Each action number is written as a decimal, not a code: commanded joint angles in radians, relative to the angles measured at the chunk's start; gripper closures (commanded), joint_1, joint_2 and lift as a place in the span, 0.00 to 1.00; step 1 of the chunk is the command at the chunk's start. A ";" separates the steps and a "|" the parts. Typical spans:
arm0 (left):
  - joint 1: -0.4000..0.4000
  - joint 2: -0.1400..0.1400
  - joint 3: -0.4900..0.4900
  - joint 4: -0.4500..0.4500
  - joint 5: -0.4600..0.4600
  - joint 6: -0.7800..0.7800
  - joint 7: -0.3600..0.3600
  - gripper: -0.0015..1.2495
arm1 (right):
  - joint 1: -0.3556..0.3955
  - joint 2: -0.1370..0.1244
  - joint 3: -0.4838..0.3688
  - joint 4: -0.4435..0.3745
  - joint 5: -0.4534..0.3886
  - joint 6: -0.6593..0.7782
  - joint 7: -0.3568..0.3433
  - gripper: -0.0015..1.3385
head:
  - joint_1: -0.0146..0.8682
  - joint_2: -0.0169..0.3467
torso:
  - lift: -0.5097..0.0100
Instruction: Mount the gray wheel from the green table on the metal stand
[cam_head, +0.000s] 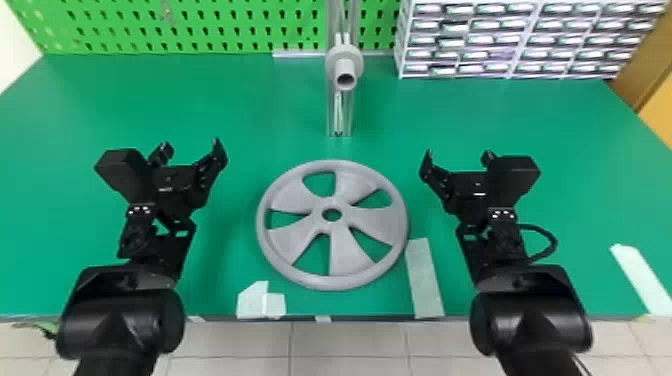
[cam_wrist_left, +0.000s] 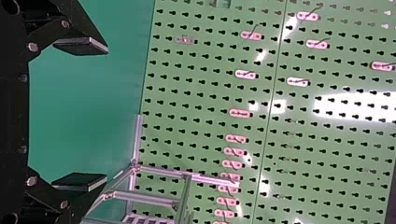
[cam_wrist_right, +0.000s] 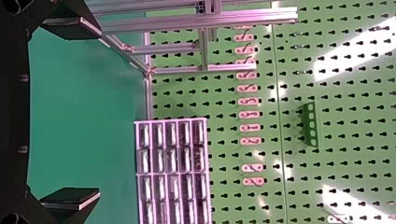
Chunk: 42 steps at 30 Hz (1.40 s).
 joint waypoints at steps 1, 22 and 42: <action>0.000 0.000 0.002 0.000 0.000 0.000 0.000 0.24 | 0.000 0.001 0.001 0.000 0.000 0.000 0.000 0.08 | 1.00 0.19 | 0.80; 0.000 0.000 0.000 0.000 0.000 0.000 0.000 0.24 | 0.002 0.001 0.011 -0.021 -0.015 0.044 0.000 0.08 | 1.00 0.19 | 0.80; 0.003 0.000 0.005 0.000 -0.002 0.000 0.000 0.24 | -0.094 -0.017 0.061 -0.199 -0.006 0.606 -0.008 0.08 | 1.00 0.19 | 0.80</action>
